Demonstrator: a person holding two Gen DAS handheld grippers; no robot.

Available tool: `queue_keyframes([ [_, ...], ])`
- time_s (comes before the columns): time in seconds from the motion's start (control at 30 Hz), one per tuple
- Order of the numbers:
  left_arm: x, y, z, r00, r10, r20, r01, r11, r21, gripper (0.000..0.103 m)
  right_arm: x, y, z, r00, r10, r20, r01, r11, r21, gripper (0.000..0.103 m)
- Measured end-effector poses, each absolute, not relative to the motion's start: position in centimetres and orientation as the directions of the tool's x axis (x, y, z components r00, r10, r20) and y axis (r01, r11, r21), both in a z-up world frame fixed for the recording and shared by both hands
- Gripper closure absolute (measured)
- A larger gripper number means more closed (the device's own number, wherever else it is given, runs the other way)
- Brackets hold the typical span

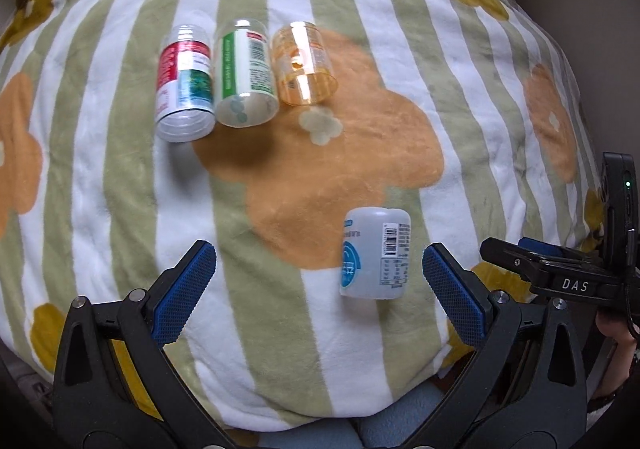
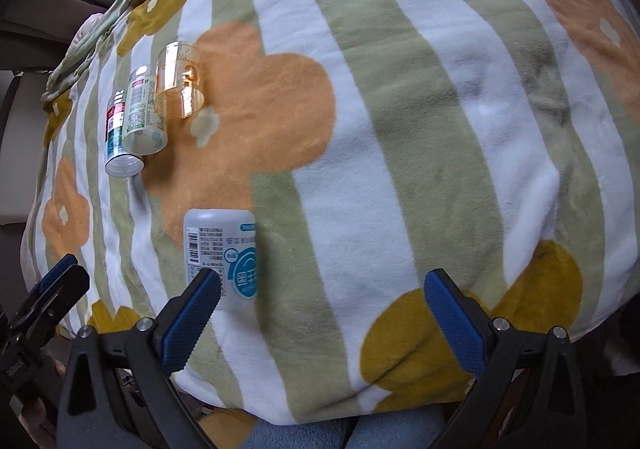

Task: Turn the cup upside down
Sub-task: 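Withdraw the right gripper while the left gripper moves to the white bottle, then grasp the upright white bottle with the left gripper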

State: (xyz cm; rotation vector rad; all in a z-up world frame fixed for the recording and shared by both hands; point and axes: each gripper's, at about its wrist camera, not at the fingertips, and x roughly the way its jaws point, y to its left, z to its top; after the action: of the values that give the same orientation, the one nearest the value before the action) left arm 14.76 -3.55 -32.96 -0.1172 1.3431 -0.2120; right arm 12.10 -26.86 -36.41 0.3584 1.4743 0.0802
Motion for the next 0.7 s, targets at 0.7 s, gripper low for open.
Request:
queue_keyframes([
  [0.7,19.2,-11.9,-44.6,-0.219,-0.160,-0.963,0.089,0.979,-0.182,0.029,10.6,-34.5,-37.4,0.159,0.265,-0.951,0.208,0.933,0.295,0.001],
])
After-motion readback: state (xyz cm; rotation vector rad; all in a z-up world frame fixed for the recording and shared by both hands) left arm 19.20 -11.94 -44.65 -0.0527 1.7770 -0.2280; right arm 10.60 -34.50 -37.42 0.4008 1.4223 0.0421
